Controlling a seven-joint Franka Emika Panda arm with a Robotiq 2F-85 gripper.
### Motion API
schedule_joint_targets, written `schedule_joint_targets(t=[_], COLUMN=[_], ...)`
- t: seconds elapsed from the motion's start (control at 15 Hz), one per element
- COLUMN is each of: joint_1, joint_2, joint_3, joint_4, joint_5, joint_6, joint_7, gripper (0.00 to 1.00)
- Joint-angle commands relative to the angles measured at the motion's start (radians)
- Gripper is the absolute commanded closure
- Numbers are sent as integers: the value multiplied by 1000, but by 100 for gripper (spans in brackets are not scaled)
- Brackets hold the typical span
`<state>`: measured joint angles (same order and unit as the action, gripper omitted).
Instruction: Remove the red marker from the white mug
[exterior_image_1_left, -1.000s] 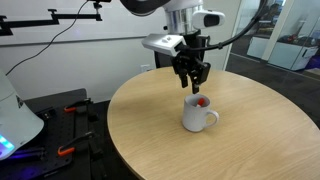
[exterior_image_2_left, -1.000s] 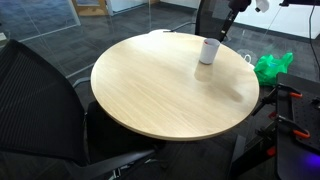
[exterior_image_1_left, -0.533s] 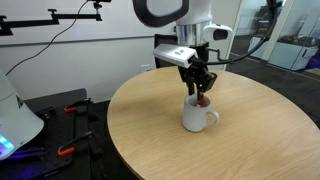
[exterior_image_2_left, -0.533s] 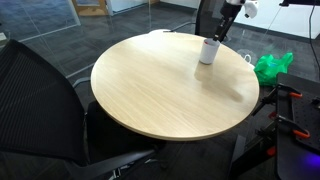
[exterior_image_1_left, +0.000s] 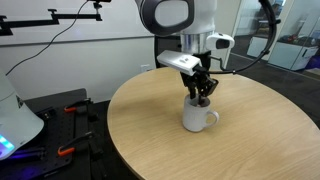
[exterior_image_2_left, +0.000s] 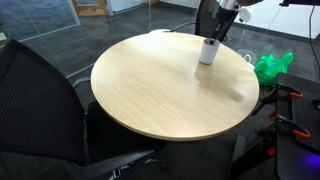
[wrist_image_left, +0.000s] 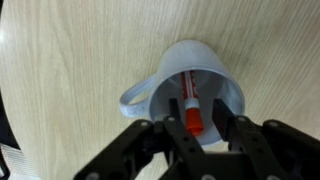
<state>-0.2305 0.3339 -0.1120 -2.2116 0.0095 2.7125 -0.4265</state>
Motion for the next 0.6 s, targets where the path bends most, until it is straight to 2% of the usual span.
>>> schedule_joint_targets(t=[0.0, 0.53], joint_1=[-22, -44], joint_2=[32, 94], joint_3=[23, 52], joint_4=[34, 81], joint_5=[1, 9], joint_6=[3, 16], joint_7=[0, -10], gripper=[57, 63])
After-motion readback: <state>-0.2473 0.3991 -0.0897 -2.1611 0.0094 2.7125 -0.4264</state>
